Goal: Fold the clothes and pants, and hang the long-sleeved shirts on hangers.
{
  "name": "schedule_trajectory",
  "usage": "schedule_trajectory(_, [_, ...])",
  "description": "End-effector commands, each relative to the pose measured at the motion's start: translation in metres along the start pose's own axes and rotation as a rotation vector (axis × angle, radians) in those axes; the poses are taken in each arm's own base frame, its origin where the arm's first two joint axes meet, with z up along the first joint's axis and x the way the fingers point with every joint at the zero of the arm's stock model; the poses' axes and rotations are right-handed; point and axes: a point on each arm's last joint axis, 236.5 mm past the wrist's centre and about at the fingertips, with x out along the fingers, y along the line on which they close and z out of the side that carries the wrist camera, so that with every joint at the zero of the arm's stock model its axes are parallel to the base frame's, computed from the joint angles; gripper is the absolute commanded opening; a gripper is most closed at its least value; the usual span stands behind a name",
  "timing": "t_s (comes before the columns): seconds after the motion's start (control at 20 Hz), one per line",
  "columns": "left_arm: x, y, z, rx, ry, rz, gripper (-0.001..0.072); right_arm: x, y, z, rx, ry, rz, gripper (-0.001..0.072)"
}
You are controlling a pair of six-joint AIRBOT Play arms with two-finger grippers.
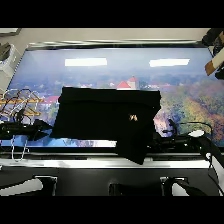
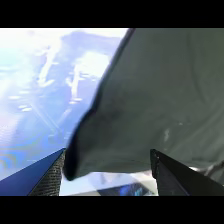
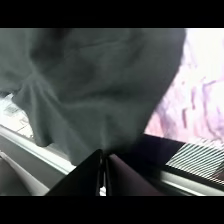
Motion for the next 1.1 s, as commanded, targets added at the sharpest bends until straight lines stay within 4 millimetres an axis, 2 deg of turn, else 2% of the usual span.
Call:
schedule_trajectory(0.0, [-0.005, 0.011, 0.000, -0.025, -0.021, -0.006, 0.0614, -0.001, 0.006, -0.004, 0.007, 0.015, 0.020, 0.0030])
schedule_trajectory(0.25, [0.000, 0.012, -0.012, -0.025, 0.038, -0.009, 0.0614, -0.001, 0.007, -0.004, 0.010, 0.011, 0.026, 0.0030])
schedule_trajectory(0.5, [0.022, 0.009, -0.027, -0.017, 0.124, -0.007, 0.0614, -0.001, 0.009, -0.004, 0.016, 0.011, 0.034, 0.0030])
schedule_trajectory(0.55, [0.025, 0.010, -0.027, -0.018, 0.130, -0.005, 0.0595, -0.001, 0.009, -0.004, 0.016, 0.011, 0.035, 0.0030])
schedule_trajectory(0.6, [0.027, 0.012, -0.026, -0.032, 0.126, 0.001, 0.0558, -0.001, 0.010, -0.004, 0.017, 0.012, 0.038, 0.0030])
schedule_trajectory(0.65, [0.027, 0.013, -0.023, -0.034, 0.117, 0.005, 0.0319, -0.001, 0.011, -0.004, 0.018, 0.012, 0.042, 0.0030])
schedule_trajectory(0.7, [0.027, 0.013, -0.022, -0.034, 0.110, 0.008, 0.0202, -0.001, 0.012, -0.004, 0.019, 0.012, 0.046, 0.0030])
schedule_trajectory(0.8, [0.027, 0.013, -0.022, -0.033, 0.109, 0.008, 0.0038, -0.002, 0.013, -0.003, 0.014, 0.008, 0.046, 0.0030])
schedule_trajectory(0.85, [0.026, 0.013, -0.021, -0.031, 0.106, 0.009, 0.0013, -0.004, 0.015, -0.002, 0.004, -0.002, 0.045, 0.0029])
schedule_trajectory(1.05, [0.015, 0.002, -0.024, -0.041, 0.096, 0.006, 0.0011, -0.024, 0.035, -0.007, -0.050, -0.064, 0.044, 0.0028])
